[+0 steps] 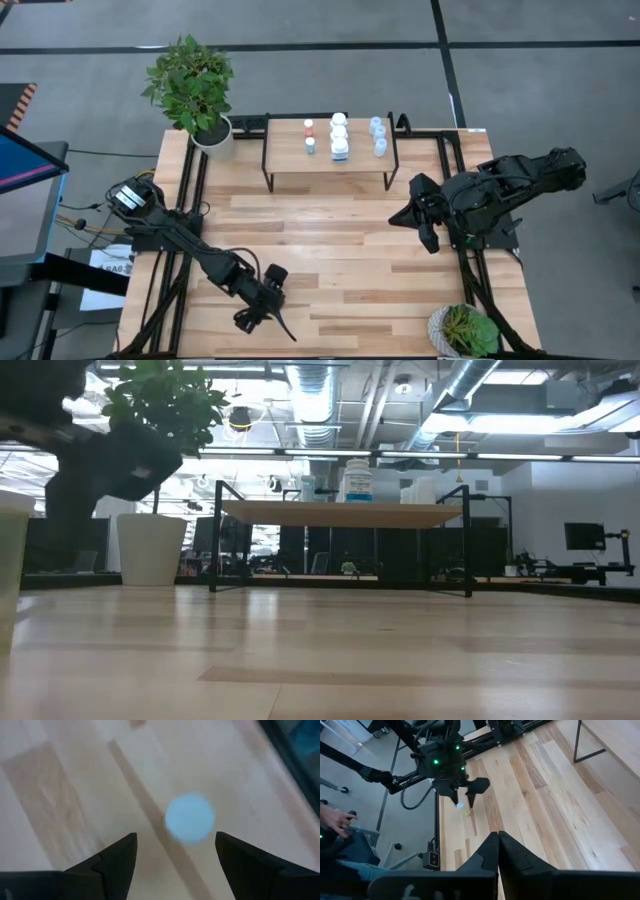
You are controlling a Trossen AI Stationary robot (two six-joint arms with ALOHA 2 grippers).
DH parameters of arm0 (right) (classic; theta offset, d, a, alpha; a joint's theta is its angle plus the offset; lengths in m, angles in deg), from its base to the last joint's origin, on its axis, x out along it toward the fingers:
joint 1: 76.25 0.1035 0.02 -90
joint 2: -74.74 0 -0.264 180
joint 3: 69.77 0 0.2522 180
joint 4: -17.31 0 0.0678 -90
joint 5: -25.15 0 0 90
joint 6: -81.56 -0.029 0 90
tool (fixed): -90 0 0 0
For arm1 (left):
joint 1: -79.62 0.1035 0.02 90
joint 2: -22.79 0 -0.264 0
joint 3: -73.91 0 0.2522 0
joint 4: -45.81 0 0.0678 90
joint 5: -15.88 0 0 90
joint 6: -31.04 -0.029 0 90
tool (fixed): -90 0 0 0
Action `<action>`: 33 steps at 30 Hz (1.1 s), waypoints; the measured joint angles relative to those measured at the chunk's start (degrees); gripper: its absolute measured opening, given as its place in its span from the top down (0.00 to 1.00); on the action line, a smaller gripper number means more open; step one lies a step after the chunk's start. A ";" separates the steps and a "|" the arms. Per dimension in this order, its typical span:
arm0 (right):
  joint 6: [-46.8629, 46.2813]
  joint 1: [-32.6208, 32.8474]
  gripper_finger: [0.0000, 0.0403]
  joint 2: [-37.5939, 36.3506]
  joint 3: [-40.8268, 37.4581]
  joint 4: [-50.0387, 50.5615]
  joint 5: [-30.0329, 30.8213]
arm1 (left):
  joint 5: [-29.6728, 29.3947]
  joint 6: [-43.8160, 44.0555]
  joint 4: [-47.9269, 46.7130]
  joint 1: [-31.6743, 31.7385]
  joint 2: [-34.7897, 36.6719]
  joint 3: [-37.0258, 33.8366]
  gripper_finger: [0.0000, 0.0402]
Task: Pick and place medicine bottles onto shelf by color
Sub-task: Put the yellow medicine bottle on the shelf
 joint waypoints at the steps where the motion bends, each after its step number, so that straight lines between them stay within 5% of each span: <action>1: 0.02 0.00 0.94 -0.02 0.00 0.05 0.00 | 0.04 0.36 1.32 0.00 0.02 -0.01 0.37; 20: 0.13 0.00 0.94 -0.02 0.00 0.07 -0.04 | 0.72 -0.12 5.22 0.15 0.09 0.06 0.46; 33: 0.13 0.00 0.94 -0.02 0.00 0.07 -0.06 | 2.64 0.96 6.49 0.15 0.09 0.06 0.67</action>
